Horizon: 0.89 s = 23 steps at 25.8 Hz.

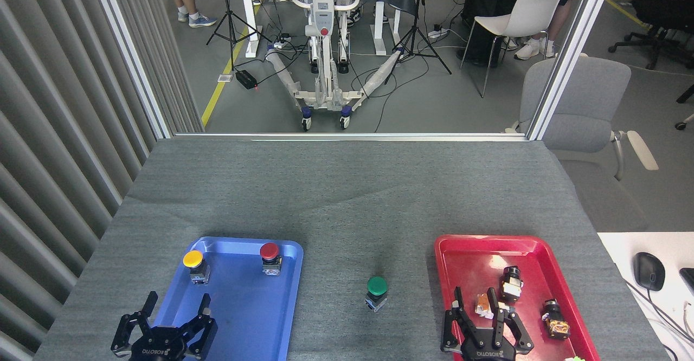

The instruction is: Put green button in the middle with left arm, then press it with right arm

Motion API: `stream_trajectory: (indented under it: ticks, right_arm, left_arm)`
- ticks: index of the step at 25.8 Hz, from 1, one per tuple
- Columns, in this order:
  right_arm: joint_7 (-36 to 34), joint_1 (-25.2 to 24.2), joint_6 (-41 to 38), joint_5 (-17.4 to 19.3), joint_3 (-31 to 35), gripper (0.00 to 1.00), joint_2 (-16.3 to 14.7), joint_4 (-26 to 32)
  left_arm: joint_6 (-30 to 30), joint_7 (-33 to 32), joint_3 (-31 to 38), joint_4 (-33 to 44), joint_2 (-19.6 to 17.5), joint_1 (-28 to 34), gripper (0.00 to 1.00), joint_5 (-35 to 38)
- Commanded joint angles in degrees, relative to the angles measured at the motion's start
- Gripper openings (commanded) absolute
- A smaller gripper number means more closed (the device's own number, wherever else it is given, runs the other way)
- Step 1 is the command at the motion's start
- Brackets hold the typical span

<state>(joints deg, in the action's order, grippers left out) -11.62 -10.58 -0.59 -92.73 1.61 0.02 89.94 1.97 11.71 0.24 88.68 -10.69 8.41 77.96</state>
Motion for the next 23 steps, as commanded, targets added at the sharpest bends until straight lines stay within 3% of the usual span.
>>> stream_trajectory:
  ticks: [1, 23]
  right_arm:
    - [0.0, -0.8, 0.3, 0.0, 0.3, 1.0, -1.5, 0.9]
    - [0.1, -1.9, 1.8, 0.2, 0.1, 1.0, -2.3, 2.3]
  left_arm:
    - [0.1, 0.1, 0.4, 0.1, 0.1, 0.0, 0.99, 0.0]
    - [0.8, 0.1, 0.6, 0.1, 0.1, 0.0, 0.99, 0.0]
